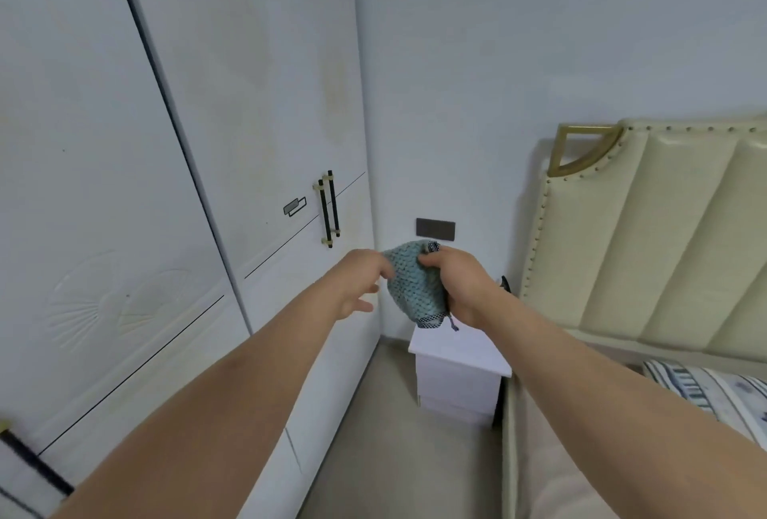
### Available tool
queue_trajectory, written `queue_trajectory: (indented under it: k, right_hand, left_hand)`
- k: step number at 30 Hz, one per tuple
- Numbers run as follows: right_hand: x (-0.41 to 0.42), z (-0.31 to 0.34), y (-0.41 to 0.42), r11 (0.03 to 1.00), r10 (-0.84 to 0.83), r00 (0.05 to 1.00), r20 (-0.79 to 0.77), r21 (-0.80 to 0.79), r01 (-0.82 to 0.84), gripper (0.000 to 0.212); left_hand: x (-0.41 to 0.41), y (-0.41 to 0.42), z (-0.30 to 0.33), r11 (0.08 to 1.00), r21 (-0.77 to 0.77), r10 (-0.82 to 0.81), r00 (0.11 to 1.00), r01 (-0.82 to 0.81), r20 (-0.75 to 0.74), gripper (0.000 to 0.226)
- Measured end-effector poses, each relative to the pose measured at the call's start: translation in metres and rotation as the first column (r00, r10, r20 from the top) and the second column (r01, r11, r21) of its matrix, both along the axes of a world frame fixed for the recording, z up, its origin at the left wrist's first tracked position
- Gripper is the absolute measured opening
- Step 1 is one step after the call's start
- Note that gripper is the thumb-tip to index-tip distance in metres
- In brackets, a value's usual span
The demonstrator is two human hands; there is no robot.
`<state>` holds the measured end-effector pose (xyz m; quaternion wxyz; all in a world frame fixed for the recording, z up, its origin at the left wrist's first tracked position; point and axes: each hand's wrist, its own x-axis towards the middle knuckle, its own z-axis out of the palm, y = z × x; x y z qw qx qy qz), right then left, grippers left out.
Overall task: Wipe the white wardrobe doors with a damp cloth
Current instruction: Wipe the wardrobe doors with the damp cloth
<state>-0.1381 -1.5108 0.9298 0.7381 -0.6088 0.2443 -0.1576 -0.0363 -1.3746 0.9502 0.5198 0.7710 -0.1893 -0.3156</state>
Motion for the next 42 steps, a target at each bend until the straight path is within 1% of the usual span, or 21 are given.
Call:
queue_trajectory:
  k: [2,3,6,8,11,14,16,18,20,23,26,29,32,36,38,40,42]
  right_hand:
    - [0.025,0.003,-0.016,0.999,0.037,0.999,0.004,0.012,-0.037,0.023]
    - [0.037,0.004,-0.022,0.999,0.048,0.999,0.000,0.011,-0.048,0.024]
    - [0.074,0.005,-0.044,0.995,0.095,0.995,0.002,0.035,-0.095,0.025]
    - [0.105,0.007,-0.061,0.981,0.182,0.983,0.037,0.057,-0.184,0.029]
    - [0.148,0.014,-0.083,0.960,0.266,0.960,0.085,0.071,-0.272,0.035]
    - [0.205,0.032,-0.112,0.946,0.304,0.944,0.128,0.078,-0.315,0.031]
    - [0.238,0.051,-0.129,0.939,0.339,0.931,0.139,0.014,-0.344,0.030]
    - [0.278,0.071,-0.150,0.940,0.342,0.927,0.157,-0.058,-0.337,0.030]
    - [0.307,0.090,-0.165,0.945,0.326,0.929,0.174,-0.090,-0.315,0.029]
    - [0.350,0.116,-0.185,0.946,0.320,0.930,0.180,-0.118,-0.302,0.025]
    - [0.390,0.144,-0.202,0.959,0.273,0.936,0.222,-0.140,-0.247,0.021]
    - [0.426,0.176,-0.222,0.982,0.177,0.943,0.283,-0.110,-0.152,0.018]
    - [0.461,0.212,-0.246,0.993,0.113,0.927,0.358,-0.063,-0.097,0.013]
    - [0.506,0.264,-0.282,0.995,0.096,0.874,0.477,-0.032,-0.092,0.006]
    - [0.526,0.290,-0.298,0.994,0.108,0.846,0.523,-0.039,-0.102,0.006]
    - [0.545,0.314,-0.312,0.990,0.138,0.818,0.559,-0.072,-0.117,0.005]
    - [0.563,0.337,-0.321,0.987,0.161,0.791,0.590,-0.102,-0.125,0.005]
  left_hand:
    - [0.021,-0.014,0.002,0.998,-0.063,0.014,0.997,-0.019,-0.080,0.035]
    - [0.032,-0.021,0.003,0.993,-0.105,0.038,0.996,-0.046,-0.083,0.032]
    - [0.066,-0.040,0.006,0.973,-0.199,0.107,0.992,-0.119,-0.070,0.028]
    - [0.097,-0.055,0.011,0.960,-0.237,0.139,0.989,-0.148,-0.053,0.031]
    - [0.144,-0.078,0.021,0.948,-0.268,0.164,0.986,-0.169,-0.039,0.033]
    - [0.200,-0.109,0.040,0.941,-0.287,0.175,0.984,-0.178,-0.035,0.034]
    - [0.230,-0.125,0.056,0.943,-0.289,0.173,0.985,-0.165,0.004,0.034]
    - [0.267,-0.145,0.077,0.948,-0.284,0.168,0.984,-0.145,0.059,0.033]
    - [0.294,-0.158,0.098,0.951,-0.276,0.178,0.977,-0.140,0.116,0.030]
    - [0.330,-0.178,0.127,0.955,-0.243,0.233,0.937,-0.170,0.260,0.026]
    - [0.363,-0.194,0.154,0.945,-0.243,0.308,0.846,-0.219,0.435,0.031]
    - [0.389,-0.209,0.191,0.926,-0.241,0.378,0.703,-0.292,0.602,0.043]
    - [0.411,-0.223,0.233,0.906,-0.250,0.410,0.570,-0.340,0.712,0.037]
    - [0.435,-0.241,0.290,0.877,-0.266,0.434,0.420,-0.400,0.797,0.022]
    - [0.443,-0.250,0.320,0.856,-0.273,0.441,0.346,-0.438,0.828,0.020]
    - [0.449,-0.259,0.347,0.830,-0.282,0.442,0.258,-0.482,0.859,0.021]
    - [0.452,-0.268,0.372,0.807,-0.285,0.433,0.190,-0.517,0.881,0.021]
